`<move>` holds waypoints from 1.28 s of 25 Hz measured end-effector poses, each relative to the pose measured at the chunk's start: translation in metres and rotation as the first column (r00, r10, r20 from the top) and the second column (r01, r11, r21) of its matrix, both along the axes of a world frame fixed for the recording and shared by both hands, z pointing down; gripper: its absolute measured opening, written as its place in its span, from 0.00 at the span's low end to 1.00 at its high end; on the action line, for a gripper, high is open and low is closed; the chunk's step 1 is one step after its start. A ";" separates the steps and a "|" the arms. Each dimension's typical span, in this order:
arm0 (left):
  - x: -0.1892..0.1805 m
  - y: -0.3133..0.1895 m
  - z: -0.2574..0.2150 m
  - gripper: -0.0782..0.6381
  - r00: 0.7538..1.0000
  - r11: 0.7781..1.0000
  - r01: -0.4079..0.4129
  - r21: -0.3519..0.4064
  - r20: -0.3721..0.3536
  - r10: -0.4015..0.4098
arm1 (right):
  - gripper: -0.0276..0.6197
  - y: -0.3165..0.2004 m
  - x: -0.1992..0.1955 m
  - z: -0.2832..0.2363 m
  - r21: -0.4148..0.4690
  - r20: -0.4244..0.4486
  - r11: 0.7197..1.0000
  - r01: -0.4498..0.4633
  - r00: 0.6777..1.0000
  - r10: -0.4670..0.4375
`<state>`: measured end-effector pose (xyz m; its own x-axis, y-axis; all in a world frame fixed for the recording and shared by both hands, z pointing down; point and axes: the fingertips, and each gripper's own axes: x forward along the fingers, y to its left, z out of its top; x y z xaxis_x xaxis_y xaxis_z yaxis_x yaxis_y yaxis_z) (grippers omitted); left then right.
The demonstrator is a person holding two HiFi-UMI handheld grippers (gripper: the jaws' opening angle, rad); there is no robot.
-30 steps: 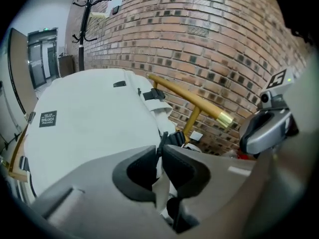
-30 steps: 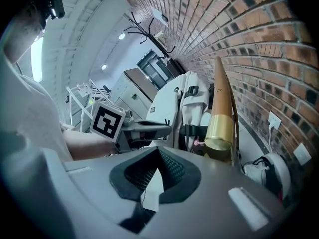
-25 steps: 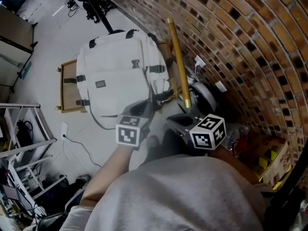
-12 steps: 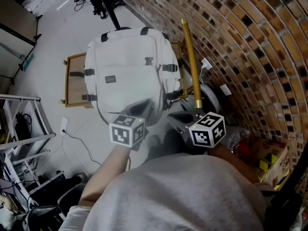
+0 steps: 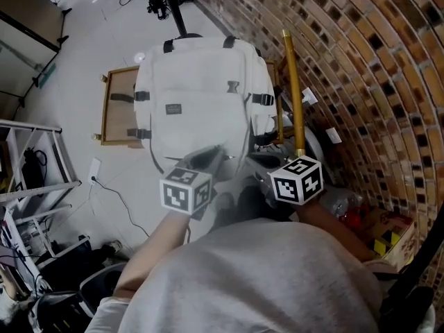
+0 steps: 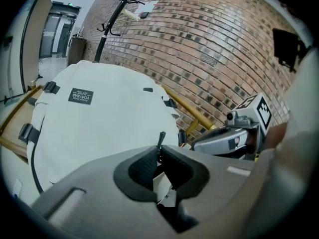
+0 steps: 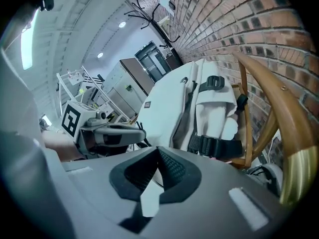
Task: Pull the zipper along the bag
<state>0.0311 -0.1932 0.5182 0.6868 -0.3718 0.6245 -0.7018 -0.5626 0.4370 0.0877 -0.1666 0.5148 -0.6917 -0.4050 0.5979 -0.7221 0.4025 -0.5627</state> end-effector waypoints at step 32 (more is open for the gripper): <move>-0.021 0.006 0.006 0.15 0.999 0.998 0.050 -0.041 0.000 -0.050 | 0.07 -0.026 -0.023 0.026 -0.038 -0.062 0.999 0.003 0.998 -0.005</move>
<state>0.0097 -0.1873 0.5237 0.6687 -0.3797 0.6392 -0.7281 -0.5085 0.4597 0.0647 -0.1923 0.5403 -0.6543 -0.3786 0.6547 -0.7546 0.3849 -0.5315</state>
